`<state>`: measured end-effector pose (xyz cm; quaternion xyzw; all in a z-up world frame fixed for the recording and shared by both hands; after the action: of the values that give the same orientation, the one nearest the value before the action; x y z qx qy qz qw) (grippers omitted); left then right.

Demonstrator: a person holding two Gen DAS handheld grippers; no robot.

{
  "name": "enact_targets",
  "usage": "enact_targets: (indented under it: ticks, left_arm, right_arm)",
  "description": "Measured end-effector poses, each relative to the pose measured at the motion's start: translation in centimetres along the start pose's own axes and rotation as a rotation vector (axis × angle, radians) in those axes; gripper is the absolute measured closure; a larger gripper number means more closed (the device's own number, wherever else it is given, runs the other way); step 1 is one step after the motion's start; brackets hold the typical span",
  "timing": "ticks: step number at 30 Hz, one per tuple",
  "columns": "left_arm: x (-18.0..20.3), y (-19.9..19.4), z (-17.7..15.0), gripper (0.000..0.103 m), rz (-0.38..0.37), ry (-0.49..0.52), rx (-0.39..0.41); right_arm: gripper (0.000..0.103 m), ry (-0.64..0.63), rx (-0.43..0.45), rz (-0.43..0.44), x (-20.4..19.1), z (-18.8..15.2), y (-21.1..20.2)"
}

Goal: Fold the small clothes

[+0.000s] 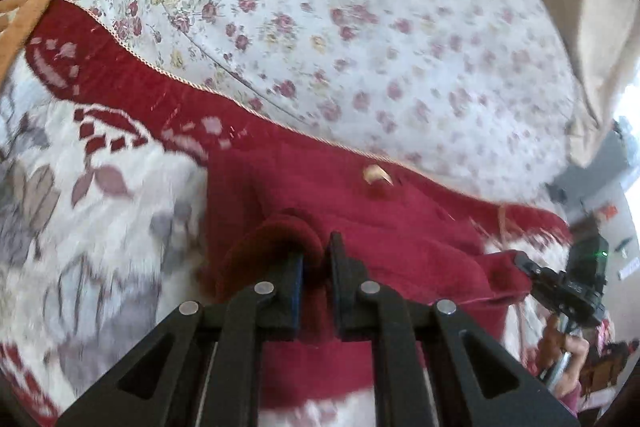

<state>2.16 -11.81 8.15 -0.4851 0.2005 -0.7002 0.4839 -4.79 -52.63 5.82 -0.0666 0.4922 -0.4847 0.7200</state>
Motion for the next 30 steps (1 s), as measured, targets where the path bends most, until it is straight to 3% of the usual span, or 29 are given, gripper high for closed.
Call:
enact_targets:
  ticks: [2,3,4,5,6,8,9,13,15,17,19,22,25,30]
  left_arm:
    - [-1.0,2.3,1.3,0.088,-0.011,-0.032,-0.005]
    - [-1.8,3.3,1.8,0.084,-0.023,-0.065,-0.021]
    - [-2.8,4.3,2.1,0.080,-0.027,-0.106,-0.043]
    - [-3.6,4.9,2.4,0.067,-0.028,-0.136,-0.067]
    - [-4.0,5.0,2.6,0.047,-0.030,-0.157,-0.070]
    - [-4.3,3.7,3.1,0.023,-0.008,-0.158,0.010]
    - [-4.3,3.0,3.3,0.017,-0.003,-0.149,0.052]
    - [-3.5,2.8,3.5,0.016,-0.003,-0.115,0.059]
    - [-3.4,4.5,3.0,0.016,0.030,-0.110,0.026]
    - [-3.7,6.7,2.2,0.016,0.067,-0.098,-0.047]
    - [-4.2,7.3,1.6,0.016,0.106,-0.086,-0.079]
    - [-4.7,5.3,1.1,0.016,0.104,-0.052,-0.053]
    - [-4.9,2.2,0.5,0.016,0.063,0.004,-0.018]
    - [-5.4,-0.8,-2.9,0.016,-0.015,0.086,-0.063]
  right_arm:
    - [0.089,0.061,0.009,-0.016,2.1,1.7,2.2]
    - [0.073,0.071,0.007,-0.047,2.8,2.2,2.8]
    - [0.048,0.088,0.006,-0.100,3.6,2.8,3.1]
    - [0.044,0.094,0.017,-0.113,3.8,3.1,2.9]
    - [0.044,0.085,0.043,-0.108,3.8,3.4,2.1]
    - [0.044,0.011,0.083,-0.107,2.6,3.3,0.2]
    - [0.044,-0.041,0.073,-0.119,1.6,2.8,-0.3]
    - [0.044,-0.193,-0.041,-0.132,-1.2,0.7,2.3]
    - [0.045,-0.240,-0.082,-0.209,-1.1,0.9,5.5]
    - [0.045,-0.228,-0.088,-0.341,1.0,2.1,8.7]
    - [0.055,-0.180,-0.093,-0.422,3.7,3.5,10.7]
    - [0.054,-0.096,-0.044,-0.350,4.1,4.1,8.6]
    - [0.035,-0.154,0.010,-0.368,2.7,3.4,5.3]
    - [0.035,-0.215,-0.042,-0.396,1.6,0.8,4.0]
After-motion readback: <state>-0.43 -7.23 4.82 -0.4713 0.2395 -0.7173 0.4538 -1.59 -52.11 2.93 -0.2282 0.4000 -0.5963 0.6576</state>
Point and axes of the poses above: each gripper's, at about its wrist camera, not at the fingertips, and y roughly the way its jaws point, x to its right, z to its top, the point moved 4 cm from there along y, roughly the way its jaws point, and after that the axes turned 5 degrees about -y, right-handed, at the moved point
